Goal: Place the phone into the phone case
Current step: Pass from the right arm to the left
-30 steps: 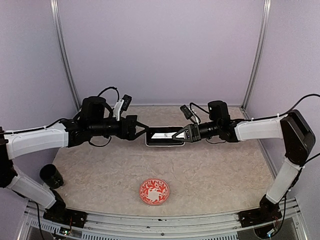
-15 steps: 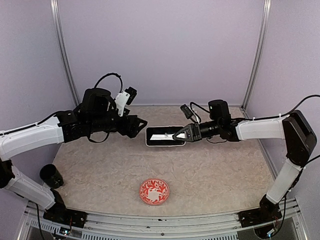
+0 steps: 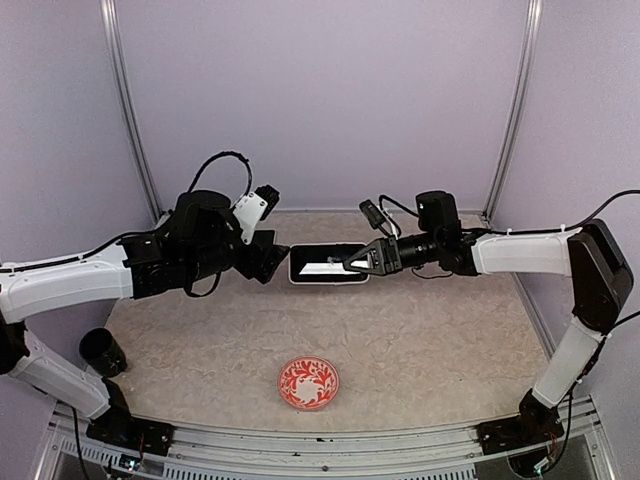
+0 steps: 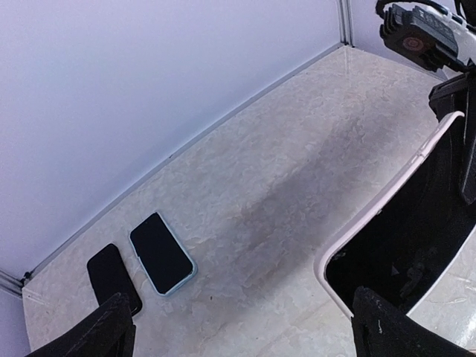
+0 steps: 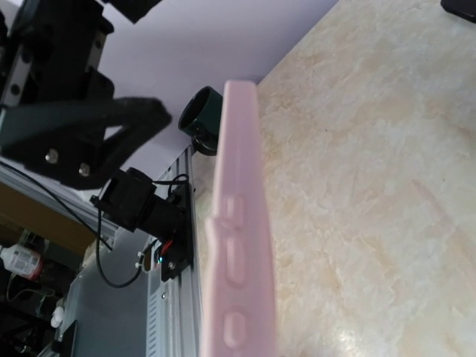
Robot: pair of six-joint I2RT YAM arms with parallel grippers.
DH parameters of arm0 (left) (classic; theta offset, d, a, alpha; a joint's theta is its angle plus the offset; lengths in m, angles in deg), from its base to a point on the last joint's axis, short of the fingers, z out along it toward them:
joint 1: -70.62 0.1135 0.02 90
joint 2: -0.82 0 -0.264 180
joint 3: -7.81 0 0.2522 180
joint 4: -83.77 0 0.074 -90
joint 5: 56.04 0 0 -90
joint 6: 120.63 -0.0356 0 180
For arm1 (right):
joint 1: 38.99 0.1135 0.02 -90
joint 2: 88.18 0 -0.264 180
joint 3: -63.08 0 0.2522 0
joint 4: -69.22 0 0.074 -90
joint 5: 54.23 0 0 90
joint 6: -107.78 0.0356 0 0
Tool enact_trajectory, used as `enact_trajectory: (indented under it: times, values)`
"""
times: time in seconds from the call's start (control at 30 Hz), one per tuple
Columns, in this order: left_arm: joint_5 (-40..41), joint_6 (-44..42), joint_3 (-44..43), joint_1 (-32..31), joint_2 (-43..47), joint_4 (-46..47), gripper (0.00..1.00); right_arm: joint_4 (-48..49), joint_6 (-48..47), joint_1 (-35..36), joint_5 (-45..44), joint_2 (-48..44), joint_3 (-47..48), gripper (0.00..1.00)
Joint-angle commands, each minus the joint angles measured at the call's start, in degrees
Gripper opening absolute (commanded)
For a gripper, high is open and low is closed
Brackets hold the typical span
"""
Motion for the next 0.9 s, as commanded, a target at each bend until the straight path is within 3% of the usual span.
enact_trajectory:
  times: [0.0,0.4,0.87]
  values:
    - [-0.28,-1.82,3.82,0.05,4.96,8.78,0.99,1.07,-0.79,0.16,0.99,0.04,2.65,0.00]
    - [-3.78,-10.42,1.08,-2.63,2.36,2.68,0.99,-1.32,-0.72,0.25,0.30,1.30,4.90,0.00]
    - [-1.10,-24.28,2.13,-5.77,1.68,6.83,0.99,-2.64,-0.88,1.39,0.65,2.32,6.44,0.00]
